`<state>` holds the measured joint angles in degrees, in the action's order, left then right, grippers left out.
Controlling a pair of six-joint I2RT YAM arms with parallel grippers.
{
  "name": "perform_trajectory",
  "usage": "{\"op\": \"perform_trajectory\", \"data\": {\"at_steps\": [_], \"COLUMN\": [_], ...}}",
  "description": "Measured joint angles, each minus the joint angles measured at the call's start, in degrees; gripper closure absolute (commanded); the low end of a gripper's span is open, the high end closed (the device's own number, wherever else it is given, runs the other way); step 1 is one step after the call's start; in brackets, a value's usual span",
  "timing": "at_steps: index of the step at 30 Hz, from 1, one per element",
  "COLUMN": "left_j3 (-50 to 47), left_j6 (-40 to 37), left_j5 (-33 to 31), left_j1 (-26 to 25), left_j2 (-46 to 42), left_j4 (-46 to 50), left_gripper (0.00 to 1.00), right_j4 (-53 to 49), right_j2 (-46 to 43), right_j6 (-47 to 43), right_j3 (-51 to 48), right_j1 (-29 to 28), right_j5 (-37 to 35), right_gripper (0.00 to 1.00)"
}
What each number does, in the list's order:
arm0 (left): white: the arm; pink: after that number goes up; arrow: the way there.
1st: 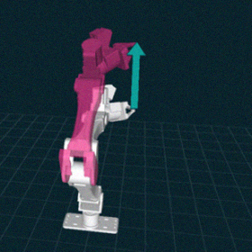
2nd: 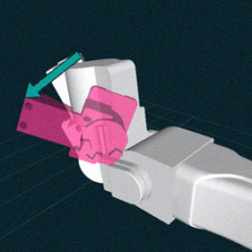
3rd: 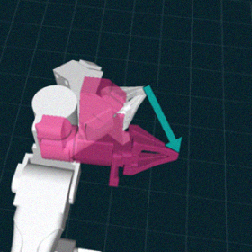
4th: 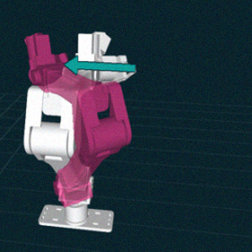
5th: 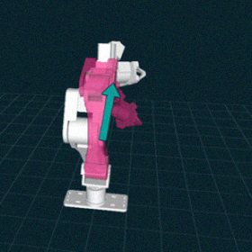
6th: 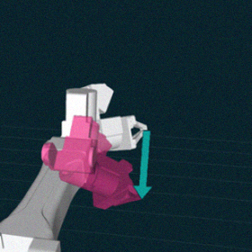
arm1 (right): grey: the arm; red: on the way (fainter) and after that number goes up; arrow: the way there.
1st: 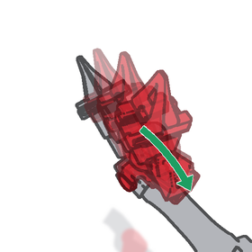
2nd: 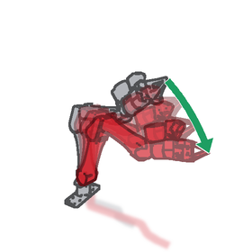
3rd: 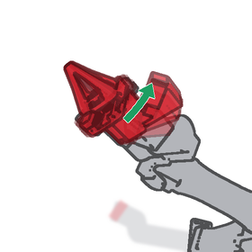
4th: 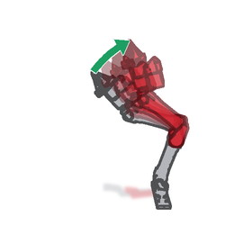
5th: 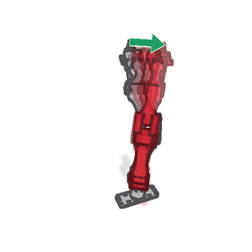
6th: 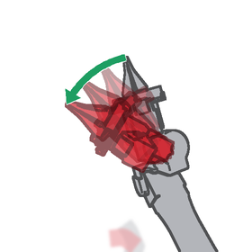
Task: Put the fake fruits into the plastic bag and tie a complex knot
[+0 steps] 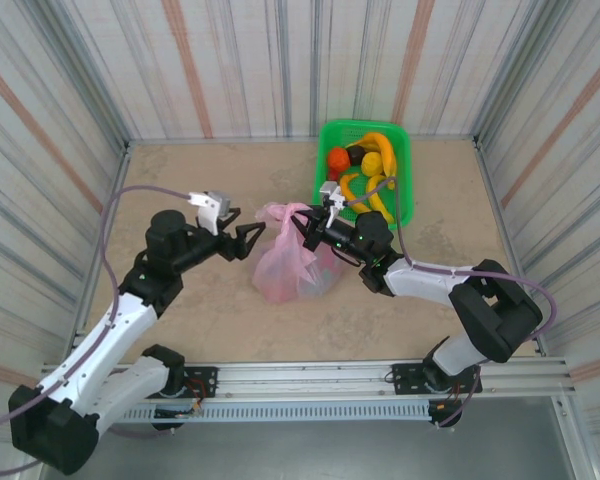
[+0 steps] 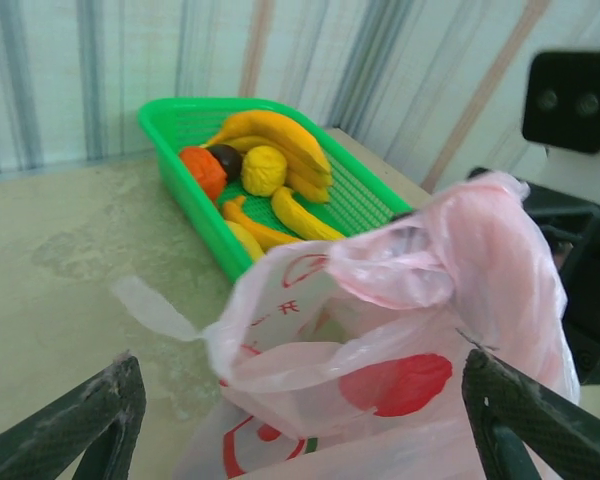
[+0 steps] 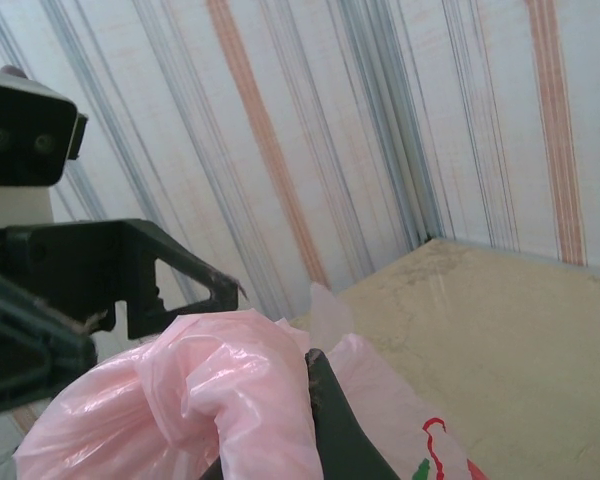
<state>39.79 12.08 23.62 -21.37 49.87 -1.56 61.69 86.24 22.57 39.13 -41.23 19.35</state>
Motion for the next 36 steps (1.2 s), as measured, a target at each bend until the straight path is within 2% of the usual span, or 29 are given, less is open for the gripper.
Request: {"op": "perform_trajectory", "data": {"at_steps": [4, 8, 13, 19, 25, 32, 36], "left_j3": [2.29, 6.08, 8.81, 8.85, 8.87, 8.79, 8.79], "left_j6": [8.13, 19.69, 35.82, 50.99, 58.36, 61.53, 62.29], "left_j5": [3.80, 9.07, 17.11, 21.68, 22.84, 22.88, 22.91], "left_j1": [6.16, 9.07, 9.33, 6.14, 2.21, 1.40, 0.81], "left_j2": [0.92, 4.42, 9.60, 12.44, 14.21, 17.00, 18.36], "left_j4": [2.01, 2.10, 0.24, -3.10, -4.70, -6.12, -7.78], "left_gripper": [0.18, 0.23, 0.34, 0.40, 0.46, 0.51, 0.58], "right_j4": [0.02, 0.00, 0.00, 0.02, 0.00, 0.00, 0.00], "right_j2": [0.00, 0.00, 0.00, 0.00, 0.00, 0.00, 0.00], "right_j6": [0.00, 0.00, 0.00, 0.00, -0.02, -0.04, -0.04], "right_j3": [0.00, -0.02, -0.04, -0.04, -0.04, -0.04, -0.04], "right_j1": [0.00, 0.00, 0.00, 0.00, 0.00, -0.02, -0.02], "right_j5": [0.00, 0.02, 0.17, 0.20, 0.26, 0.42, 0.46], "right_gripper": [1.00, 1.00, 1.00, 1.00, 1.00, 1.00, 1.00]}}
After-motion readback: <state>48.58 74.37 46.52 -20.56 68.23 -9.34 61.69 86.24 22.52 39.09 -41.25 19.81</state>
